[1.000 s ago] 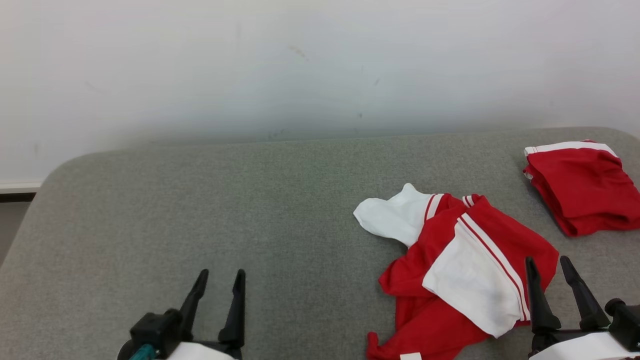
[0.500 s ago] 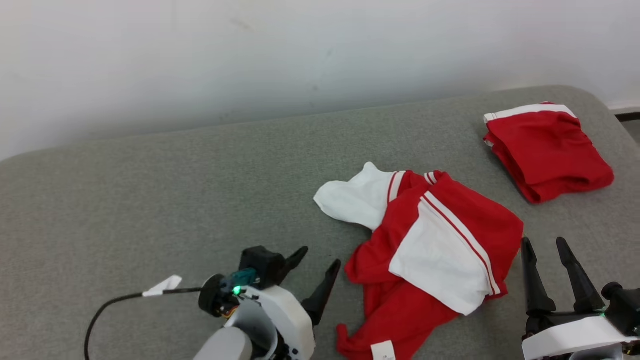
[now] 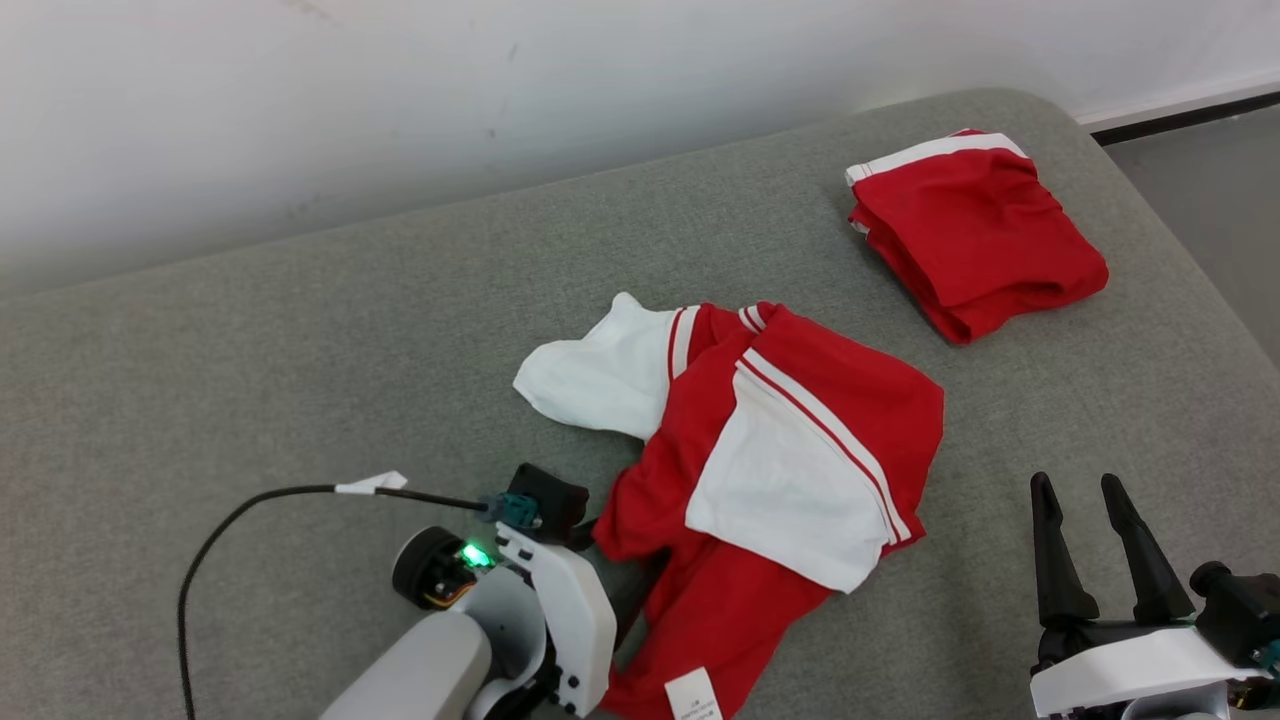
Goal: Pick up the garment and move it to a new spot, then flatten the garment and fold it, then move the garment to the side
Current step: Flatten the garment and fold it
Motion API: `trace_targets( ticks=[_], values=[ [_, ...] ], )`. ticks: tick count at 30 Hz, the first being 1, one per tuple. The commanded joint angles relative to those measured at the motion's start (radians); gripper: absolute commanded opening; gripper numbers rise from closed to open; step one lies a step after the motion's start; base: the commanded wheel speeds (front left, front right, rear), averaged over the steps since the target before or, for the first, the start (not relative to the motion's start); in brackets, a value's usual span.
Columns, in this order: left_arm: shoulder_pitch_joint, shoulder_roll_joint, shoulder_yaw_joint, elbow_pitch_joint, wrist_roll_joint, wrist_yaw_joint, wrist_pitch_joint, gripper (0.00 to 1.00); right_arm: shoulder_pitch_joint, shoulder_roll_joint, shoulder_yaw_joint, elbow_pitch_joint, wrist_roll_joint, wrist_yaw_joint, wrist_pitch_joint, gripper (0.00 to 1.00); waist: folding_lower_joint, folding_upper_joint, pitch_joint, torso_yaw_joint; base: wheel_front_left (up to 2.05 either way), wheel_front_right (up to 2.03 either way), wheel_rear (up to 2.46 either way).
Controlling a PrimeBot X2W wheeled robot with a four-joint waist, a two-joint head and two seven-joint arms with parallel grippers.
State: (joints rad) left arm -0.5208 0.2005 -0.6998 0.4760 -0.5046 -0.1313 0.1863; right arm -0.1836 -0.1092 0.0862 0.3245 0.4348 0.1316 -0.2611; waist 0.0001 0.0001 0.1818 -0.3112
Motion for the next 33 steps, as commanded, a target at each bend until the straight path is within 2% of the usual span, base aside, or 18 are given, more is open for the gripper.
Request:
trace_targets(
  ticks=[1,2,3,4,12,17,24,33],
  values=[
    [-0.011,0.010,-0.008,0.007,-0.007,0.002,0.006,0.99,-0.013,0.000,-0.002,0.004,0.007,-0.002,-0.004,1.00,-0.0001,-0.0001,0.002,-0.006,0.00,0.00,0.00],
    [-0.020,0.014,-0.009,0.011,-0.006,0.002,-0.007,0.71,-0.015,0.001,-0.003,0.006,0.007,-0.002,-0.004,1.00,-0.0001,-0.0001,0.002,-0.007,0.00,0.00,0.00],
    [-0.027,0.016,-0.004,0.016,-0.008,0.002,-0.019,0.33,-0.017,0.003,-0.004,0.006,0.006,-0.002,-0.004,1.00,-0.0001,-0.0001,0.001,-0.009,0.00,0.00,0.00],
    [-0.028,0.016,-0.007,0.023,-0.010,0.002,-0.026,0.00,-0.017,0.003,-0.008,0.004,0.005,-0.002,-0.004,1.00,-0.0001,-0.0001,0.000,-0.009,0.00,0.00,0.00],
    [-0.047,0.019,0.002,0.039,-0.027,0.003,-0.091,0.00,0.001,0.004,-0.017,0.001,-0.008,-0.002,-0.005,1.00,-0.0001,-0.0001,-0.031,0.023,0.00,0.00,0.00],
    [-0.077,0.056,0.054,0.053,-0.058,0.016,-0.105,0.00,0.007,-0.004,-0.016,-0.003,-0.012,-0.002,-0.004,1.00,-0.0001,-0.0001,-0.038,0.041,0.00,0.00,0.00],
    [-0.194,0.169,0.136,0.115,-0.113,0.010,-0.055,0.00,-0.013,-0.003,-0.007,-0.017,-0.011,-0.002,-0.004,1.00,-0.0001,-0.0001,0.004,0.040,0.00,0.00,0.00],
    [-0.343,0.333,0.164,0.258,-0.200,0.003,0.023,0.00,-0.042,0.013,-0.003,-0.022,-0.006,-0.002,-0.004,1.00,-0.0001,-0.0001,0.084,-0.026,0.00,0.00,0.00]
  ],
)
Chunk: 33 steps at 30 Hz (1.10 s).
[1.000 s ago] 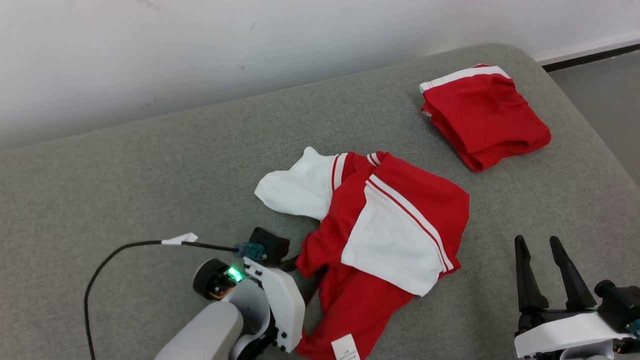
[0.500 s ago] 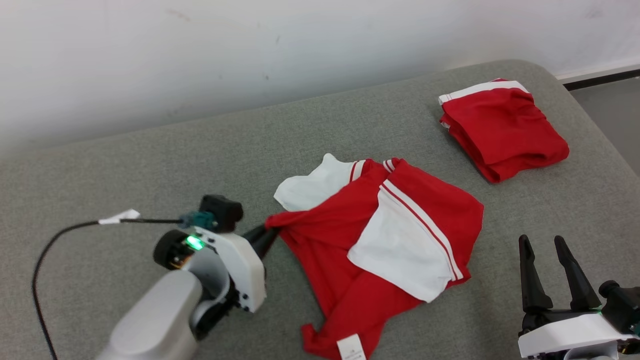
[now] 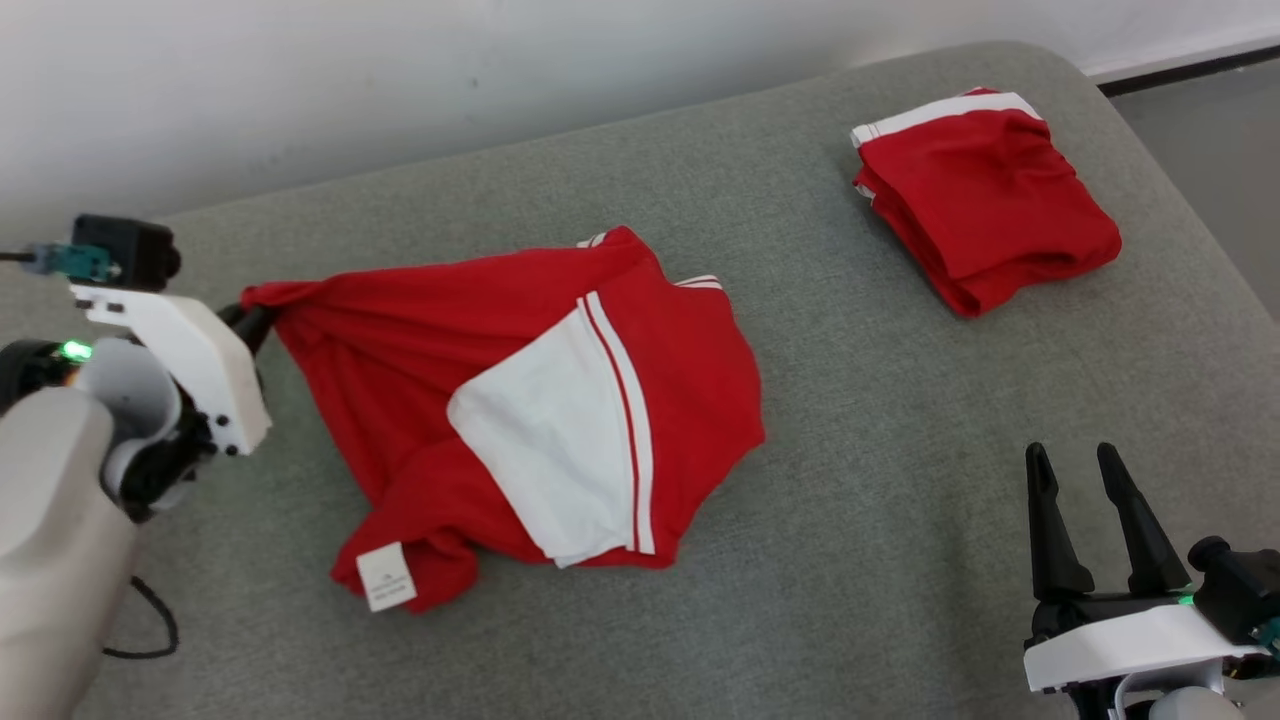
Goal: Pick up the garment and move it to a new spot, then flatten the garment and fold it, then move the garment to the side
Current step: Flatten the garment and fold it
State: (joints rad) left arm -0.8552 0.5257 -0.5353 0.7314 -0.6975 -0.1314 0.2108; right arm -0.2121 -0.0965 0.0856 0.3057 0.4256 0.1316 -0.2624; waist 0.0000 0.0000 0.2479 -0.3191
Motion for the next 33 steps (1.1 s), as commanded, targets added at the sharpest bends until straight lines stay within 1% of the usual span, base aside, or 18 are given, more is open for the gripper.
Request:
trace_targets(
  ticks=[1,3,4,5,6,12,20,23,28,30,33],
  values=[
    [-0.020,0.019,-0.003,0.014,-0.018,0.003,0.002,0.00,-0.015,0.003,-0.003,-0.005,0.003,-0.002,-0.003,1.00,0.0000,0.0000,0.024,-0.024,0.00,0.00,0.00],
    [-0.033,0.031,-0.015,0.036,-0.039,0.002,0.009,0.00,-0.017,0.006,-0.005,-0.007,0.004,-0.002,-0.003,1.00,0.0000,0.0000,0.032,-0.033,0.00,0.00,0.00],
    [-0.035,0.034,-0.024,0.044,-0.051,0.002,0.014,0.11,-0.017,0.007,-0.006,-0.006,0.004,-0.002,-0.003,1.00,0.0000,0.0000,0.033,-0.035,0.00,0.00,0.00],
    [-0.041,0.039,-0.033,0.049,-0.056,0.002,0.015,0.42,-0.018,0.009,-0.006,-0.006,0.002,-0.002,-0.003,1.00,0.0000,0.0000,0.033,-0.036,0.00,0.00,0.00],
    [-0.045,0.044,-0.040,0.053,-0.065,0.002,0.012,1.00,-0.018,0.011,-0.007,-0.004,0.000,-0.002,-0.003,1.00,0.0000,0.0000,0.031,-0.036,0.00,0.00,0.00],
    [-0.023,0.042,-0.101,0.037,-0.112,0.002,-0.041,1.00,-0.004,0.013,-0.008,0.008,-0.011,-0.002,-0.003,1.00,0.0000,0.0000,-0.025,-0.002,0.00,0.00,0.00],
    [0.049,0.024,-0.140,-0.015,-0.132,0.002,-0.179,1.00,0.025,-0.013,0.002,0.018,-0.017,-0.002,-0.003,1.00,0.0000,0.0000,-0.125,0.094,0.00,0.00,0.00],
    [0.092,0.014,-0.137,-0.046,-0.132,0.014,-0.233,1.00,0.038,-0.023,0.005,0.021,-0.018,-0.002,-0.003,1.00,0.0000,0.0000,-0.152,0.131,0.00,0.00,0.00],
    [0.193,-0.002,-0.120,-0.141,-0.144,0.073,-0.323,1.00,0.060,-0.028,0.012,0.020,-0.012,-0.002,-0.003,1.00,0.0000,0.0000,-0.186,0.182,0.00,0.00,0.00],
    [0.241,-0.002,-0.112,-0.191,-0.136,0.112,-0.363,1.00,0.068,-0.028,0.015,0.019,-0.010,-0.002,-0.003,1.00,0.0000,0.0000,-0.194,0.200,0.00,0.00,0.00],
    [0.323,-0.005,-0.096,-0.274,-0.111,0.189,-0.432,1.00,0.078,-0.026,0.018,0.017,-0.010,-0.002,-0.003,1.00,0.0000,0.0000,-0.203,0.221,0.00,0.00,0.00]
  ],
)
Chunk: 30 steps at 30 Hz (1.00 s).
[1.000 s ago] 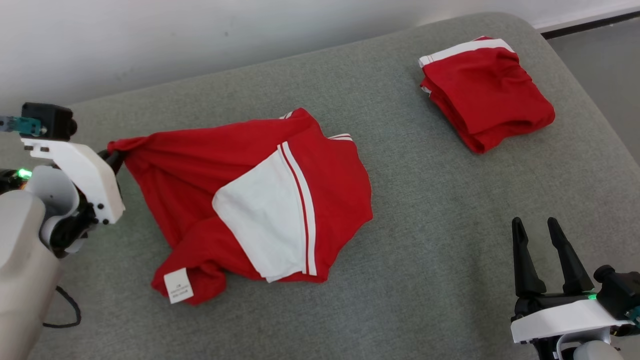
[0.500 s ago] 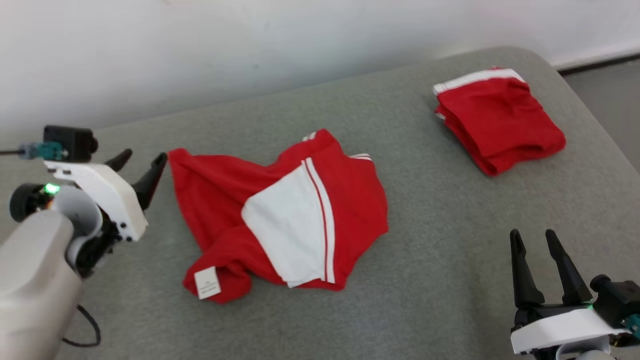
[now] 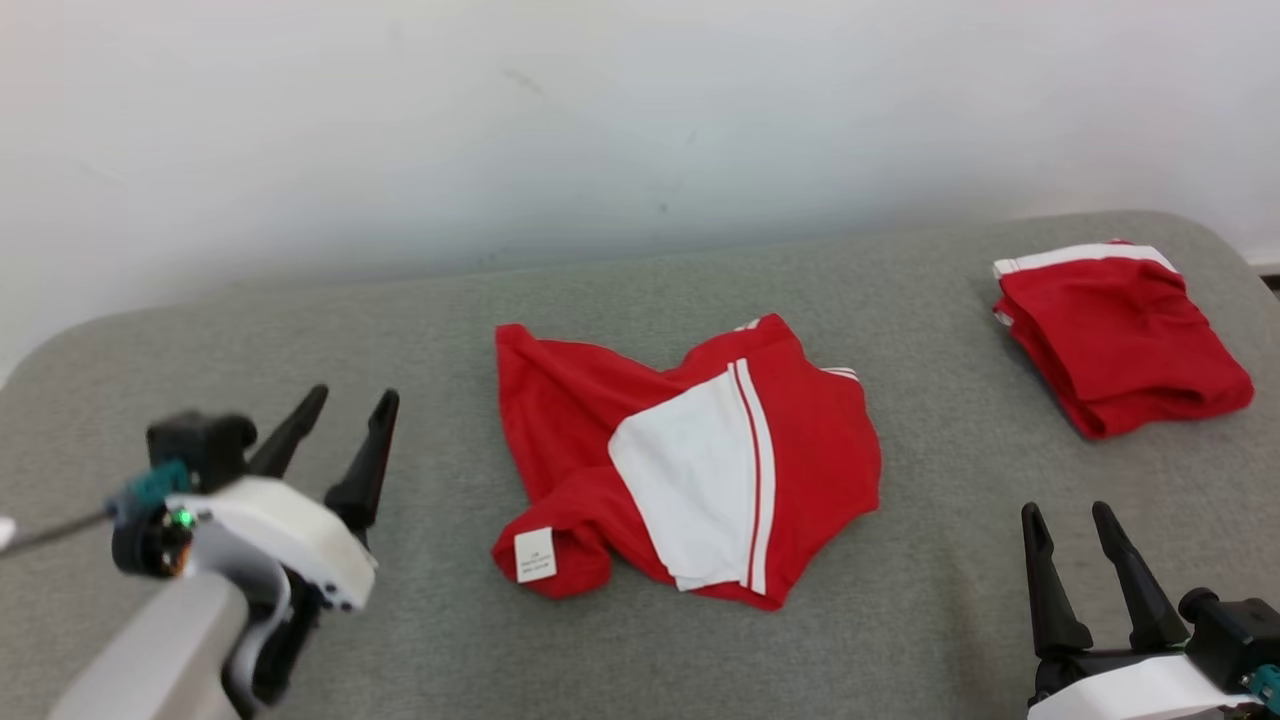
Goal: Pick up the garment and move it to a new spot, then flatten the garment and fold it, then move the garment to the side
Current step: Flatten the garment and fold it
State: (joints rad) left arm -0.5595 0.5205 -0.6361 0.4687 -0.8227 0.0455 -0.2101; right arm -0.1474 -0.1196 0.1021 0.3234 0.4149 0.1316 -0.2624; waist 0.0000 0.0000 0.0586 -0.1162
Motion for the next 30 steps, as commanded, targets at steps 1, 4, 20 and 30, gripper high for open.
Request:
trace_targets(
  ticks=[1,4,20,30],
  values=[
    [0.056,0.002,0.011,-0.042,0.030,0.041,-0.029,1.00,0.014,-0.002,0.003,-0.002,0.001,-0.002,-0.003,1.00,0.0000,0.0000,-0.015,0.023,0.00,0.00,0.00],
    [0.123,-0.004,0.035,-0.102,0.049,0.099,-0.047,1.00,0.020,-0.002,0.004,-0.006,0.000,-0.002,-0.003,1.00,0.0000,0.0000,-0.019,0.033,0.00,0.00,0.00],
    [0.452,-0.189,0.264,-0.344,0.236,0.121,-0.055,1.00,0.029,-0.018,0.042,-0.018,0.000,-0.002,-0.001,1.00,0.0000,0.0000,-0.029,0.110,0.00,0.00,0.00],
    [0.328,-0.212,0.207,-0.257,0.236,0.005,0.004,1.00,0.004,-0.015,0.054,-0.021,0.006,-0.002,0.000,1.00,0.0000,0.0000,0.002,0.073,0.00,0.00,0.00]
  ],
)
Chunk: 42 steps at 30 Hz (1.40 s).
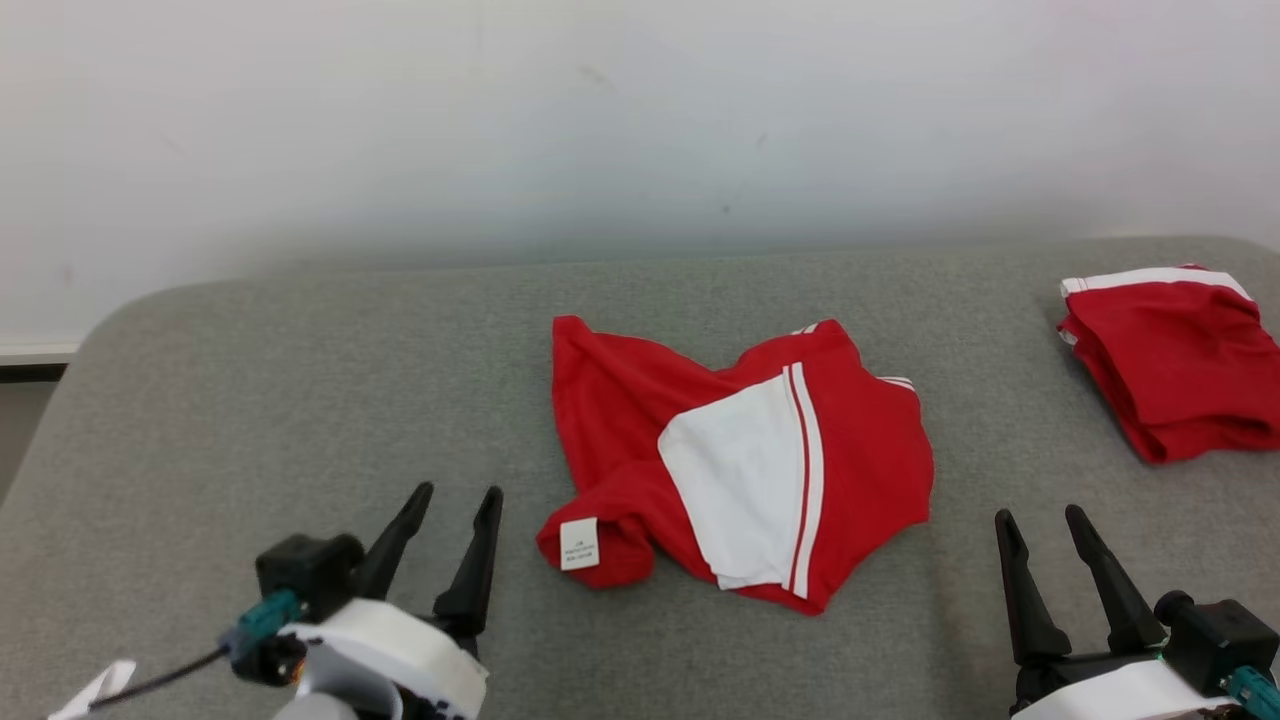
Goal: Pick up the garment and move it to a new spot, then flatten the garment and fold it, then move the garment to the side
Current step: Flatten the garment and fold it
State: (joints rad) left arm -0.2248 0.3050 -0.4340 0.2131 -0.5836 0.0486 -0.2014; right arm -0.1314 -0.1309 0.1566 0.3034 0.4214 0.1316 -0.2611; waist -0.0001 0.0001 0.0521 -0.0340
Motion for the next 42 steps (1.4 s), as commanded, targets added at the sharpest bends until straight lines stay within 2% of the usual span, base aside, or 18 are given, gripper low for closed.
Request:
trace_targets(
  ticks=[1,10,16,26,32,33,34,35,36,37,42],
  values=[
    [-0.028,-0.001,-0.005,0.007,-0.007,-0.010,0.014,1.00,-0.015,-0.002,-0.001,-0.003,0.000,-0.002,-0.002,1.00,0.0001,-0.0001,0.016,-0.018,0.00,0.00,0.00],
    [-0.243,-0.021,-0.082,0.158,-0.046,-0.117,0.232,1.00,-0.054,0.002,-0.023,-0.013,-0.004,-0.002,-0.004,1.00,0.0001,-0.0001,0.095,-0.142,0.00,0.00,0.00],
    [-0.362,-0.020,-0.110,0.291,-0.105,-0.163,0.342,1.00,-0.067,0.011,-0.041,-0.026,-0.008,-0.002,-0.004,1.00,0.0001,-0.0001,0.142,-0.225,0.00,0.00,0.00],
    [-0.500,-0.005,-0.147,0.516,-0.165,-0.178,0.458,1.00,-0.072,0.025,-0.044,-0.029,-0.008,-0.002,-0.004,1.00,0.0001,-0.0001,0.170,-0.299,0.00,0.00,0.00],
    [-0.543,-0.011,-0.193,0.535,-0.200,-0.179,0.451,1.00,-0.076,0.028,-0.050,-0.030,-0.011,-0.002,-0.004,1.00,0.0001,-0.0001,0.173,-0.305,0.00,0.00,0.00],
    [-0.545,-0.012,-0.206,0.527,-0.208,-0.180,0.447,0.85,-0.075,0.029,-0.051,-0.029,-0.012,-0.002,-0.004,1.00,0.0001,-0.0001,0.172,-0.304,0.00,0.00,0.00],
    [-0.545,-0.013,-0.220,0.518,-0.220,-0.180,0.447,0.50,-0.074,0.029,-0.053,-0.028,-0.014,-0.002,-0.004,1.00,0.0001,-0.0001,0.169,-0.303,0.00,0.00,0.00],
    [-0.544,-0.014,-0.232,0.508,-0.229,-0.180,0.447,0.35,-0.072,0.029,-0.056,-0.027,-0.015,-0.002,-0.004,1.00,0.0001,-0.0001,0.166,-0.300,0.00,0.00,0.00],
    [-0.544,-0.013,-0.244,0.496,-0.232,-0.180,0.443,0.12,-0.069,0.029,-0.059,-0.026,-0.017,-0.002,-0.004,1.00,0.0001,-0.0001,0.163,-0.297,0.00,0.00,0.00],
    [-0.544,-0.009,-0.254,0.488,-0.234,-0.180,0.437,0.00,-0.066,0.029,-0.061,-0.026,-0.019,-0.002,-0.004,1.00,0.0001,-0.0001,0.159,-0.294,0.00,0.00,0.00],
    [-0.528,-0.002,-0.296,0.447,-0.253,-0.180,0.412,0.00,-0.049,0.021,-0.076,-0.027,-0.022,-0.002,-0.004,1.00,0.0001,-0.0001,0.130,-0.267,0.00,0.00,0.00]
  ],
)
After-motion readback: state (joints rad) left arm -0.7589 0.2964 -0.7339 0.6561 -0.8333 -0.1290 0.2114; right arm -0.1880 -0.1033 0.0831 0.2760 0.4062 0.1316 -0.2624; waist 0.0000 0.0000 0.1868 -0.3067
